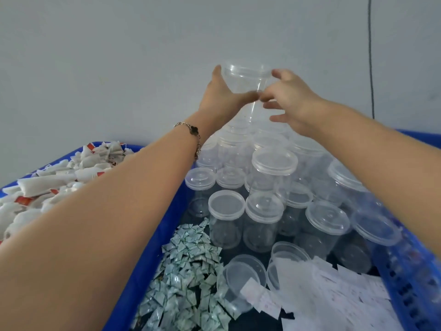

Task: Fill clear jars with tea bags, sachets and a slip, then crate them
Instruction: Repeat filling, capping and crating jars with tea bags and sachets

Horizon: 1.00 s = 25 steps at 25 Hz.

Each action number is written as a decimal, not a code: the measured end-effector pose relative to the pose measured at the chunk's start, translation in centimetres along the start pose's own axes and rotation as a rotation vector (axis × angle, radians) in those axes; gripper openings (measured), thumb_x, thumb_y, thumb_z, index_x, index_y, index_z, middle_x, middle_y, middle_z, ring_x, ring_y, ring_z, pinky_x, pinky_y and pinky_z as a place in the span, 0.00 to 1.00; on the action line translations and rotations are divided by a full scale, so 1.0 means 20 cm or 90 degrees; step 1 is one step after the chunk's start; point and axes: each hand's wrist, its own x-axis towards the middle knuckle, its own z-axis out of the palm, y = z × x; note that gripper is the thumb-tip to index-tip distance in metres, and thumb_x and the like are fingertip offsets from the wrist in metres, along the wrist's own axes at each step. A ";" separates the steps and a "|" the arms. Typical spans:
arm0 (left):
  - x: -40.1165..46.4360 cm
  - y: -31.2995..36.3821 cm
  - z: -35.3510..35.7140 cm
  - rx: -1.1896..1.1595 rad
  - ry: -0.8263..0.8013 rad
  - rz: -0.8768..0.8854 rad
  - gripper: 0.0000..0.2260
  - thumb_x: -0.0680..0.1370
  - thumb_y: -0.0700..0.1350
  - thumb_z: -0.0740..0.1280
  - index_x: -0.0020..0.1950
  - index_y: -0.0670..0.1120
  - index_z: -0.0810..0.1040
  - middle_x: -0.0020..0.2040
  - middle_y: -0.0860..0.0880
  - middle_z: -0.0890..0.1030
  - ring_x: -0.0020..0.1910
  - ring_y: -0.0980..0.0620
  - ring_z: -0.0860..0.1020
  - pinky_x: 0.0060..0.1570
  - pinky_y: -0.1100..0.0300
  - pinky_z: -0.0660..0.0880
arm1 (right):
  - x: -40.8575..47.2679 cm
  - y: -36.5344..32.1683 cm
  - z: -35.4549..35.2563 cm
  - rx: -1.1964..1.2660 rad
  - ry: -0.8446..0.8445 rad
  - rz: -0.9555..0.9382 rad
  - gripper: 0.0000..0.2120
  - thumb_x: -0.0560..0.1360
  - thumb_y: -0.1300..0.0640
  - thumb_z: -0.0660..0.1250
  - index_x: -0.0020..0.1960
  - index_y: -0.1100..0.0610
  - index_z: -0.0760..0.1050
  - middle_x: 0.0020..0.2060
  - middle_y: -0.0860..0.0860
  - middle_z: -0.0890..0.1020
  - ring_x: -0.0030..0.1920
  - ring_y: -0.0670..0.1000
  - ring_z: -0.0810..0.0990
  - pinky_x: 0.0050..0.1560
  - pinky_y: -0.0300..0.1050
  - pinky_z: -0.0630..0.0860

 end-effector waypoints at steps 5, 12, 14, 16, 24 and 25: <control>-0.55 0.18 -0.07 -0.005 0.126 0.114 0.44 0.65 0.61 0.77 0.72 0.43 0.62 0.65 0.48 0.70 0.62 0.51 0.70 0.60 0.59 0.71 | -0.58 -0.16 -0.09 0.004 0.042 -0.096 0.19 0.69 0.57 0.61 0.60 0.52 0.71 0.46 0.51 0.75 0.45 0.54 0.79 0.43 0.51 0.82; -1.29 -0.04 0.13 0.008 0.106 0.077 0.44 0.64 0.54 0.80 0.71 0.38 0.63 0.57 0.49 0.63 0.52 0.53 0.67 0.55 0.63 0.70 | -1.11 0.04 -0.04 -0.417 -0.058 -0.016 0.35 0.65 0.28 0.61 0.60 0.53 0.75 0.57 0.52 0.79 0.54 0.55 0.78 0.46 0.47 0.72; -1.44 -0.18 0.22 0.004 0.060 0.040 0.42 0.63 0.50 0.81 0.69 0.38 0.64 0.56 0.49 0.62 0.54 0.55 0.65 0.58 0.60 0.71 | -1.21 0.21 0.02 -0.513 -0.088 0.021 0.44 0.62 0.23 0.59 0.67 0.51 0.70 0.61 0.51 0.78 0.56 0.54 0.77 0.47 0.45 0.70; -1.54 -0.30 0.29 -0.012 0.000 -0.015 0.41 0.62 0.51 0.81 0.67 0.43 0.63 0.57 0.52 0.66 0.53 0.58 0.68 0.54 0.66 0.73 | -1.28 0.35 0.06 -0.545 -0.129 0.049 0.42 0.62 0.24 0.60 0.66 0.50 0.69 0.60 0.51 0.78 0.52 0.53 0.78 0.46 0.45 0.72; -1.78 -0.56 0.29 -0.067 -0.050 -0.071 0.32 0.60 0.54 0.80 0.54 0.67 0.65 0.50 0.71 0.70 0.48 0.75 0.72 0.38 0.79 0.68 | -1.42 0.61 0.22 -0.654 -0.181 0.056 0.41 0.64 0.25 0.58 0.68 0.50 0.66 0.60 0.54 0.76 0.55 0.57 0.76 0.41 0.46 0.69; -1.80 -0.57 0.28 -0.072 -0.047 -0.075 0.30 0.60 0.55 0.80 0.54 0.66 0.66 0.50 0.72 0.69 0.48 0.75 0.72 0.37 0.79 0.68 | -1.42 0.61 0.24 -0.690 -0.171 0.038 0.41 0.64 0.25 0.57 0.68 0.50 0.65 0.61 0.55 0.75 0.57 0.59 0.76 0.42 0.47 0.69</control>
